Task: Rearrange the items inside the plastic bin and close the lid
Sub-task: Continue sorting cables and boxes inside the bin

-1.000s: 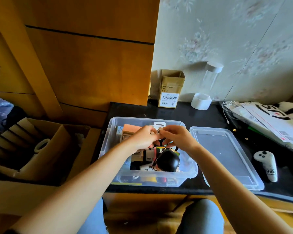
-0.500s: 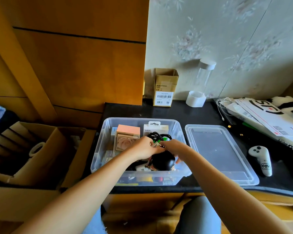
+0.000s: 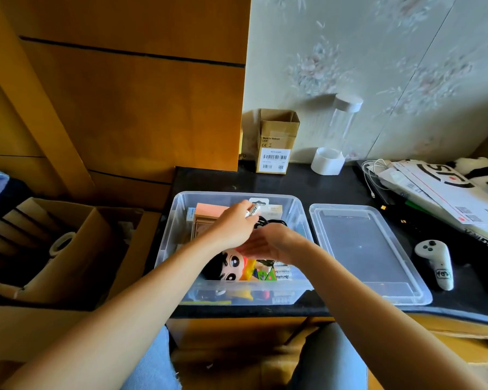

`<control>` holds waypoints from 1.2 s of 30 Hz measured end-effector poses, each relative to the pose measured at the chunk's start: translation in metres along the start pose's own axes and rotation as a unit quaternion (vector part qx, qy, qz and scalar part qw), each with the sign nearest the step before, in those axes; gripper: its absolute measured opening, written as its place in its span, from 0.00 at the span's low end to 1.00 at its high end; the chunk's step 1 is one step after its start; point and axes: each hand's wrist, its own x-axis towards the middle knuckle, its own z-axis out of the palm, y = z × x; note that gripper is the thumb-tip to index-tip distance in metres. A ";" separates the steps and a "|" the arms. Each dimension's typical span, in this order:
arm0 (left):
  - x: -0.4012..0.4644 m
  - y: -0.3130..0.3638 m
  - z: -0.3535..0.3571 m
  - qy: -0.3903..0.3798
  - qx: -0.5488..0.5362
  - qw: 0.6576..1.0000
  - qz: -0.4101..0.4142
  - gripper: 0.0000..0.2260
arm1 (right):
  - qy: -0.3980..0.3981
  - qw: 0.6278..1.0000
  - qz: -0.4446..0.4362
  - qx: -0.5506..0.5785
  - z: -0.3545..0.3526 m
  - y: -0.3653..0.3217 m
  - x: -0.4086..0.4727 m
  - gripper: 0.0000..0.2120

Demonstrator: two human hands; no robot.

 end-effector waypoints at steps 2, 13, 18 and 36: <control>0.001 0.002 0.004 -0.045 0.004 0.999 -0.020 0.12 | 0.019 0.999 -0.031 0.003 -0.008 -0.002 -0.004 0.15; 0.011 0.001 0.025 -0.168 0.042 0.985 -0.020 0.11 | 0.067 0.923 -0.182 -0.332 -0.053 0.004 -0.006 0.06; 0.021 0.001 0.025 -0.085 0.203 0.975 -0.020 0.16 | 0.231 0.835 -0.196 -0.460 -0.068 0.003 -0.004 0.11; 0.086 0.016 0.054 -0.191 0.479 0.854 0.067 0.27 | 0.309 0.748 -0.156 -0.567 -0.069 0.004 0.005 0.10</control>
